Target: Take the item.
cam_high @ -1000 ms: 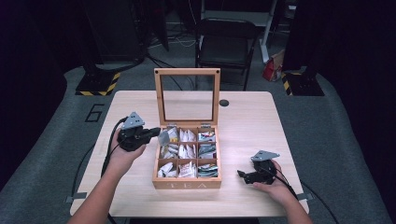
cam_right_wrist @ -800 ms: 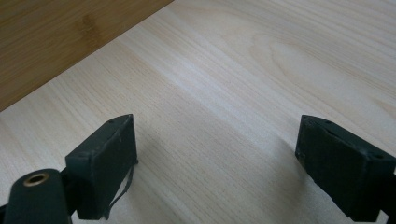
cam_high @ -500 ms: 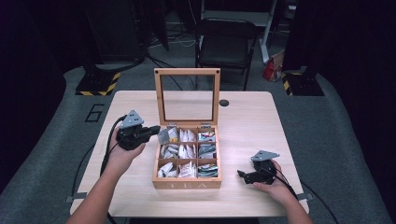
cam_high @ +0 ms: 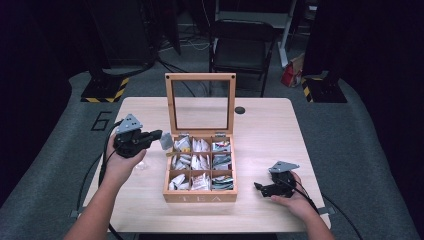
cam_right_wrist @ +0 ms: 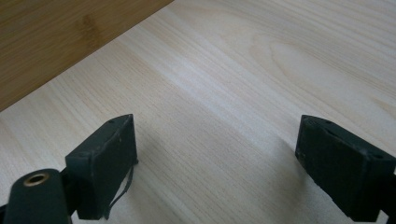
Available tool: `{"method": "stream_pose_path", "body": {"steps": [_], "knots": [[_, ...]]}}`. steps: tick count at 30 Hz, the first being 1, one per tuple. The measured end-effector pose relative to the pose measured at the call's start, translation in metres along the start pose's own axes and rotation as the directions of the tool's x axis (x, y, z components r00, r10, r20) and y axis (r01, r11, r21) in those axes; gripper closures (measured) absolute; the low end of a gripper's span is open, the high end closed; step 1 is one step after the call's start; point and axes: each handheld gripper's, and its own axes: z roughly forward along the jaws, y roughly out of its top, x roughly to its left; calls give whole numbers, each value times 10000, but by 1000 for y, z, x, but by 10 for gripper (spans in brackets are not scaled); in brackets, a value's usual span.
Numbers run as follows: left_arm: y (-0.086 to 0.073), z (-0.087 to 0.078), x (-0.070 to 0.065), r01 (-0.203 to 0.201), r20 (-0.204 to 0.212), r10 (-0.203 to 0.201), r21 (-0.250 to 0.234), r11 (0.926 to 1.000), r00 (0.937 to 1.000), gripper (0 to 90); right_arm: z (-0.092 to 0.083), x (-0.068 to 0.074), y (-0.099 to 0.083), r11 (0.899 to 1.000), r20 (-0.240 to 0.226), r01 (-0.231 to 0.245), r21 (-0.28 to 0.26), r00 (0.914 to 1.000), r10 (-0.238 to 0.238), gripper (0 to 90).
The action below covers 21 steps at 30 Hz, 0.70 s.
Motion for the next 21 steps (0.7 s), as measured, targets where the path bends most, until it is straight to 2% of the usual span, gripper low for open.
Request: {"method": "stream_pose_path", "body": {"steps": [10,18,21], "knots": [[2,-17,14,165,-427,-171,-145,9998,9989,900,0,0,0,10000,3,-3,-4,10000,3,119],[-1,-29,28,454,-768,-470,-234,9987,9959,900,0,0,0,10000,1,1,-1,10000,-1,119],[-4,-36,35,707,-851,-736,-361,9968,9936,900,0,0,0,10000,0,-2,0,10000,2,119]]}}
